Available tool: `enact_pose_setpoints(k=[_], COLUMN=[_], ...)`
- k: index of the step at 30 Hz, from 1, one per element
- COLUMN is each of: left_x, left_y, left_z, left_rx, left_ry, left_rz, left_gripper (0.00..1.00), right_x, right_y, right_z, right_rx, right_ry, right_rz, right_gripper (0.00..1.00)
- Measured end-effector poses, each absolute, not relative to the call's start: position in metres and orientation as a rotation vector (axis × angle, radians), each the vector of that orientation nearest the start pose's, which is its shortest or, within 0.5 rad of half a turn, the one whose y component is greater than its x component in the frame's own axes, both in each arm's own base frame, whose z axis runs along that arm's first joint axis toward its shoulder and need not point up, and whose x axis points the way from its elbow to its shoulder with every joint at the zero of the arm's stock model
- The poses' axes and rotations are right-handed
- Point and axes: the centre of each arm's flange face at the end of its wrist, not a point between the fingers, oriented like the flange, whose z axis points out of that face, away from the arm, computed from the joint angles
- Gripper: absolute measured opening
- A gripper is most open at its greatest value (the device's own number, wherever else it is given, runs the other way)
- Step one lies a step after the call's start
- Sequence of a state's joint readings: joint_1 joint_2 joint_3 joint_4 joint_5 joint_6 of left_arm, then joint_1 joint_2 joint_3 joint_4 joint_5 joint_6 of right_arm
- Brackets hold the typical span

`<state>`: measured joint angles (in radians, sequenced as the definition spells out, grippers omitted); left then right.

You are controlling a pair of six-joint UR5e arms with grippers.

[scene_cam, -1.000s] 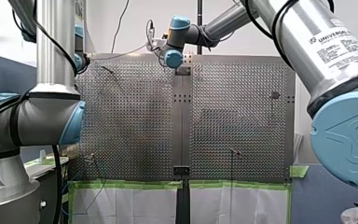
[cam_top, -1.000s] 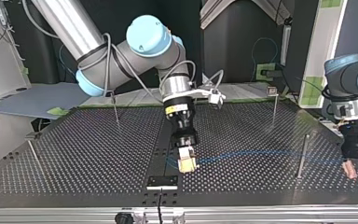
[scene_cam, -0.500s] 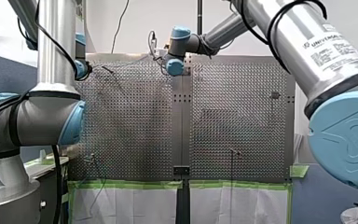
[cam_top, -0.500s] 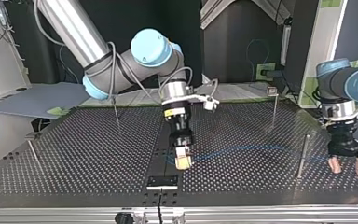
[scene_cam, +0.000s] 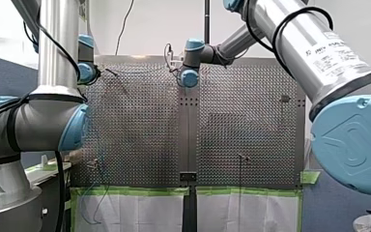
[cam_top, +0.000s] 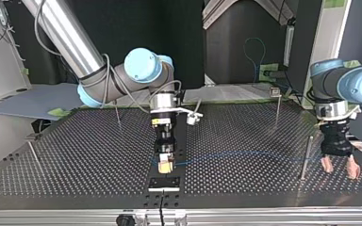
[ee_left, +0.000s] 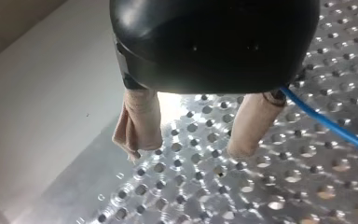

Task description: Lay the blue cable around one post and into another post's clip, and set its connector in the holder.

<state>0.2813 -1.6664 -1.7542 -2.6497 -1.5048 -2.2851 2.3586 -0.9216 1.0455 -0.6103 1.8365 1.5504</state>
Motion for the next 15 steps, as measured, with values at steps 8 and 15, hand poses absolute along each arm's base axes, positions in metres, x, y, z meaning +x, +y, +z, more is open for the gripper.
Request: enact_pose_setpoints(k=[8,15], left_x=[0.551,0.56], left_y=[0.007,-0.002], left_z=[0.39,0.367], left_rx=[-0.616,-0.602], left_ry=[1.229,1.283], left_rz=[-0.431,-0.422], left_gripper=[1.0,1.0], right_x=[0.606,0.587], right_y=[-0.497,-0.515], right_z=[0.401,0.391], right_rx=[1.123,1.161], right_ry=[-0.795,-0.833], right_rz=[1.859,1.798], right_gripper=[0.0,0.0])
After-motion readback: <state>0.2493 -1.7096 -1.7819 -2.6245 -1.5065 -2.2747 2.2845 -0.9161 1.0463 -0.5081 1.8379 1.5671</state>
